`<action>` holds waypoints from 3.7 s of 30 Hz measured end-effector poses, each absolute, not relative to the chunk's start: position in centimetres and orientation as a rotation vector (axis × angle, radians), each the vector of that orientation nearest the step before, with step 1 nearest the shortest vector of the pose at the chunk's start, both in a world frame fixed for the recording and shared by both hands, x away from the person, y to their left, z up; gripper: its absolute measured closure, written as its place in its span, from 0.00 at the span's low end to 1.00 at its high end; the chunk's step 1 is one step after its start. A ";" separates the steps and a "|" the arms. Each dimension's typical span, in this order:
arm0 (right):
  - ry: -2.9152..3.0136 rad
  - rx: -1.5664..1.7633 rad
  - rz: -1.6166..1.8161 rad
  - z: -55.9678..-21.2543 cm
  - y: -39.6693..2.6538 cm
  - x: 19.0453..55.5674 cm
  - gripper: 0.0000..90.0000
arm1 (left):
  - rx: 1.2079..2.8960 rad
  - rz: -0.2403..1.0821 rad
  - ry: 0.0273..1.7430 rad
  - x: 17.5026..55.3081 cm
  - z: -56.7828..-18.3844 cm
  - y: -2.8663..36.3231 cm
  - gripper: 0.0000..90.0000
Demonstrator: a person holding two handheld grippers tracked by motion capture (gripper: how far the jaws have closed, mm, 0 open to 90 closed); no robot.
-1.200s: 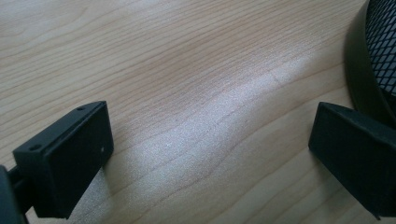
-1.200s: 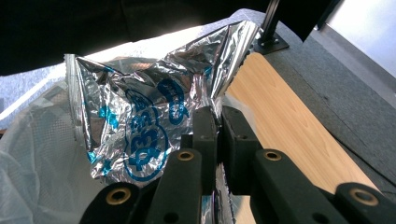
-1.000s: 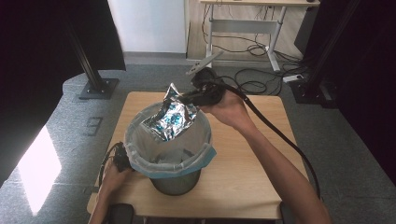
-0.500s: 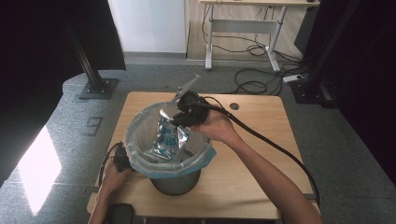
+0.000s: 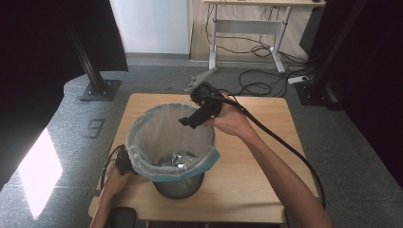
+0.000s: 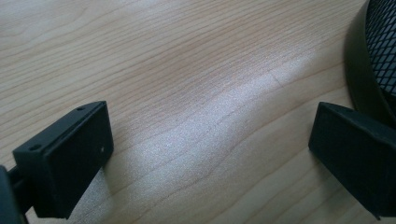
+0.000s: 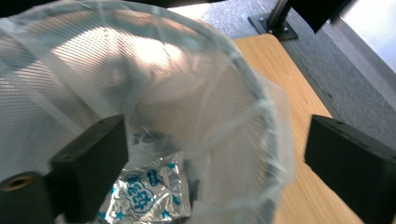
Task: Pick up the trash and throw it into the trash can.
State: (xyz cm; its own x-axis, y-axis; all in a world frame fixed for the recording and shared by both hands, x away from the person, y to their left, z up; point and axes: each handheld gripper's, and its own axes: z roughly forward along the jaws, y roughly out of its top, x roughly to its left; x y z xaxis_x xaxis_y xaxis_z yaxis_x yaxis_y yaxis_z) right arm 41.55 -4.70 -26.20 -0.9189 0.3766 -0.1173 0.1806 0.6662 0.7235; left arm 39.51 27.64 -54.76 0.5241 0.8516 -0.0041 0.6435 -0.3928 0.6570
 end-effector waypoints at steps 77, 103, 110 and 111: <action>2.258 0.948 1.031 -34.9 -28.5 41.4 0.00 | 2.156 0.457 1.217 39.4 -54.8 27.5 0.00; 2.263 1.050 1.002 -43.1 -30.7 40.7 0.01 | 2.153 0.461 1.217 39.4 -54.8 27.5 0.00; 2.274 1.069 0.978 -45.5 -31.0 40.3 0.01 | 2.153 0.460 1.218 39.4 -54.8 27.5 0.00; 2.272 1.072 0.972 -45.8 -31.0 40.3 0.01 | 2.152 0.462 1.217 39.4 -54.8 27.5 0.00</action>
State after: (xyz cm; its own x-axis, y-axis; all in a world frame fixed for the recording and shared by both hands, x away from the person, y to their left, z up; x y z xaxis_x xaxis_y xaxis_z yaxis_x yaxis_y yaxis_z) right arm 40.30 -31.02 -45.82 -0.6003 0.7944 -0.0923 0.4822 0.4515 0.7508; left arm 39.42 27.50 -54.83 0.5149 0.8573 0.0011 0.6418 -0.3863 0.6625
